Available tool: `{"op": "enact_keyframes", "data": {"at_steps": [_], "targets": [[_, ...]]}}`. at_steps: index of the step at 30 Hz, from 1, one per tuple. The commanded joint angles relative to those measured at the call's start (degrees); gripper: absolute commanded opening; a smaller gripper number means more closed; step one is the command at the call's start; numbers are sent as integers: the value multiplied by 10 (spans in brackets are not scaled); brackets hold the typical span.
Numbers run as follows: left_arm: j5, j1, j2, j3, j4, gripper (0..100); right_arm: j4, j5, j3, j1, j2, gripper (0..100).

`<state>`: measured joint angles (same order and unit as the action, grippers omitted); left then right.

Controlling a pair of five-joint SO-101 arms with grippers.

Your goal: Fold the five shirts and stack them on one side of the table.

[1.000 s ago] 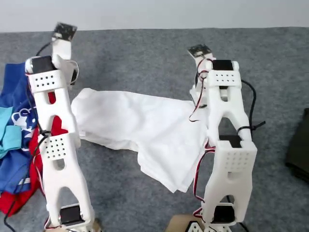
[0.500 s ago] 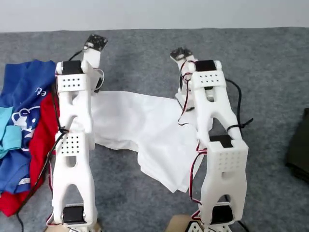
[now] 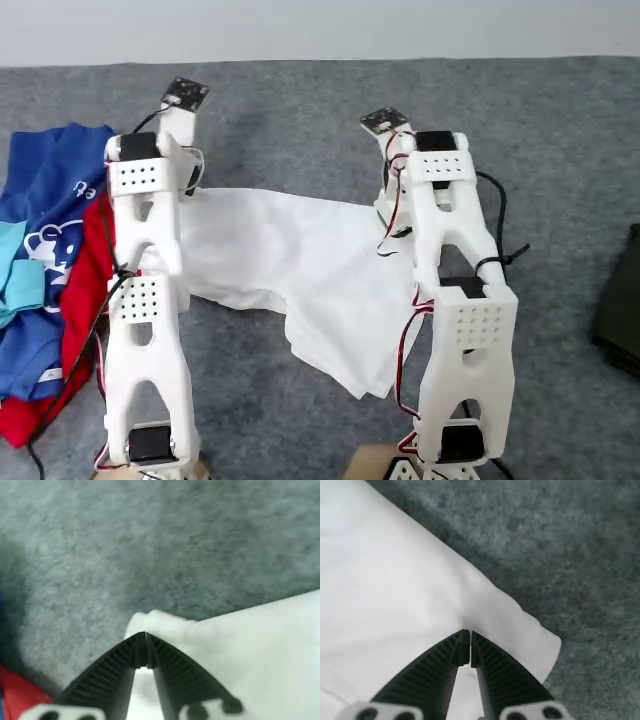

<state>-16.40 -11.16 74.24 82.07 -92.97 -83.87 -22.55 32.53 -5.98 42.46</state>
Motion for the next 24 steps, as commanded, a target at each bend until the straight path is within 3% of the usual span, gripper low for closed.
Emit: {"op": "enact_keyframes", "data": {"at_steps": [1, 14, 18, 24], "targets": [[-7, -11, -10, 3, 9, 5, 7, -13, 29, 21, -3, 9], [-7, 8, -9, 3, -25, 6, -7, -26, 29, 21, -20, 9], [-7, 31, -6, 0, -75, 62, -7, -26, 28, 21, -20, 9], [-4, 35, -11, -17, -76, 80, -11, -26, 27, 18, -20, 9]]}}
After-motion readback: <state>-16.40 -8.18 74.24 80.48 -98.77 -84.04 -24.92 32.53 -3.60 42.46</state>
